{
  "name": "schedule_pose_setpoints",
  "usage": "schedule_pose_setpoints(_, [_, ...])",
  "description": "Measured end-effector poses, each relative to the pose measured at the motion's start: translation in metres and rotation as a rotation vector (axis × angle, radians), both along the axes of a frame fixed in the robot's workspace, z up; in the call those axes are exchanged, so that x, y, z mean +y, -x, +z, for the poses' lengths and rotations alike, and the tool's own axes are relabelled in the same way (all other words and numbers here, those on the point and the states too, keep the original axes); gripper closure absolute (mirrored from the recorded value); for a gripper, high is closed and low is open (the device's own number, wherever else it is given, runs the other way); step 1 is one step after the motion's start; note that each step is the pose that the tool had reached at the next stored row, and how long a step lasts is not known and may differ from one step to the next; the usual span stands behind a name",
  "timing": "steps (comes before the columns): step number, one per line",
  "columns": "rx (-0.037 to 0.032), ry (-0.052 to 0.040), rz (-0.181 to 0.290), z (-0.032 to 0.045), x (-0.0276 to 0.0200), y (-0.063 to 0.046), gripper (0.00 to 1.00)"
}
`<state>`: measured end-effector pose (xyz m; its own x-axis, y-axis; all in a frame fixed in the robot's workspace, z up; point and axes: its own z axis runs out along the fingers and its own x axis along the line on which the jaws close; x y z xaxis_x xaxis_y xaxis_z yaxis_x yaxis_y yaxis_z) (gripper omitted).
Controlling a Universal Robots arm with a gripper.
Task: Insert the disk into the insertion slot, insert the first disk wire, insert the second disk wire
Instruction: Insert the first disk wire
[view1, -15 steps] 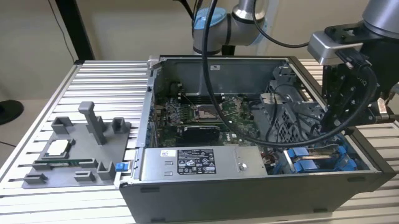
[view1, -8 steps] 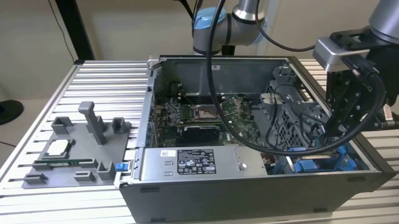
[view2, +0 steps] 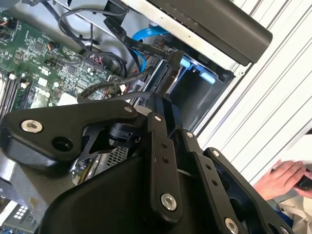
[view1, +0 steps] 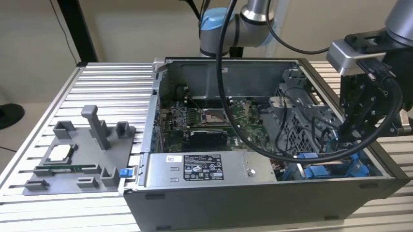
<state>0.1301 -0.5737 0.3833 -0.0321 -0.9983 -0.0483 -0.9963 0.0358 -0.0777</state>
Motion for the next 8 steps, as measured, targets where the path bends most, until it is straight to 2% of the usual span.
schedule_pose_setpoints(8, [0.0000,0.0000,-0.004,0.0000,0.0000,0.0000,1.00])
